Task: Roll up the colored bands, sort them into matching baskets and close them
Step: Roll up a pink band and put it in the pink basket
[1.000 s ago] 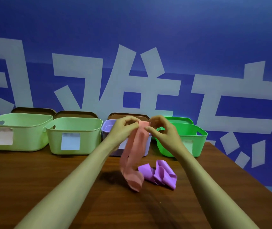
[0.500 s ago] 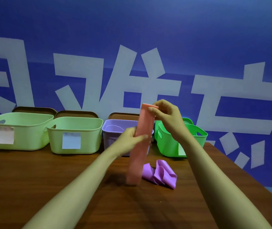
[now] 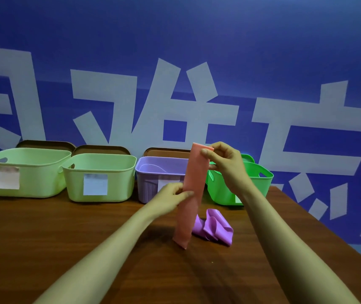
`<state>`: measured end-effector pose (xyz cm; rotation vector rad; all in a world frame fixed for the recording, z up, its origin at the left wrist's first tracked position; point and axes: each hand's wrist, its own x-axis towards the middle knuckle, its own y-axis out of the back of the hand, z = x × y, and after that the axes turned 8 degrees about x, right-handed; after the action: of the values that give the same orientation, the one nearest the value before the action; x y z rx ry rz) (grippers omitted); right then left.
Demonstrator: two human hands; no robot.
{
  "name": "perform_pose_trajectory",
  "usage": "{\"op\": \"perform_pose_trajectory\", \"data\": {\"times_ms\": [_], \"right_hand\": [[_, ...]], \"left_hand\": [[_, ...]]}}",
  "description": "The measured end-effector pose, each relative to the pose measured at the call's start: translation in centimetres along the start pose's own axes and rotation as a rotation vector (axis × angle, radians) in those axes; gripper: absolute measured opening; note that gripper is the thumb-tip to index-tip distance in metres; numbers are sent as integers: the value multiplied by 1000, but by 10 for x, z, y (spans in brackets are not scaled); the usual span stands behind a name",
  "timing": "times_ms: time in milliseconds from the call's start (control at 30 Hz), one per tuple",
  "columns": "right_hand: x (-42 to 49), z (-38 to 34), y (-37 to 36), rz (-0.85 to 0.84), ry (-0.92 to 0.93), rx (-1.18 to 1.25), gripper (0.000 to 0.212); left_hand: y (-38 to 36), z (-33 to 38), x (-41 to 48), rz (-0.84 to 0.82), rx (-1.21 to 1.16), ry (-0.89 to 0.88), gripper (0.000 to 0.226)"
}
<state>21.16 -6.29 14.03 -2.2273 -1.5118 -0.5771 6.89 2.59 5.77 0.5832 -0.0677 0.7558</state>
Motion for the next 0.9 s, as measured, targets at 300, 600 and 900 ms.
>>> {"op": "perform_pose_trajectory", "data": {"times_ms": [300, 600, 900], "right_hand": [[-8, -18, -6, 23, 21, 48, 14], [-41, 42, -16, -34, -246, 125, 14], [-60, 162, -8, 23, -514, -39, 16]], "left_hand": [[4, 17, -48, -177, 70, 121, 46], [-19, -4, -108, -278, -222, 287, 41], [-10, -71, -54, 70, 249, 471, 77]]}}
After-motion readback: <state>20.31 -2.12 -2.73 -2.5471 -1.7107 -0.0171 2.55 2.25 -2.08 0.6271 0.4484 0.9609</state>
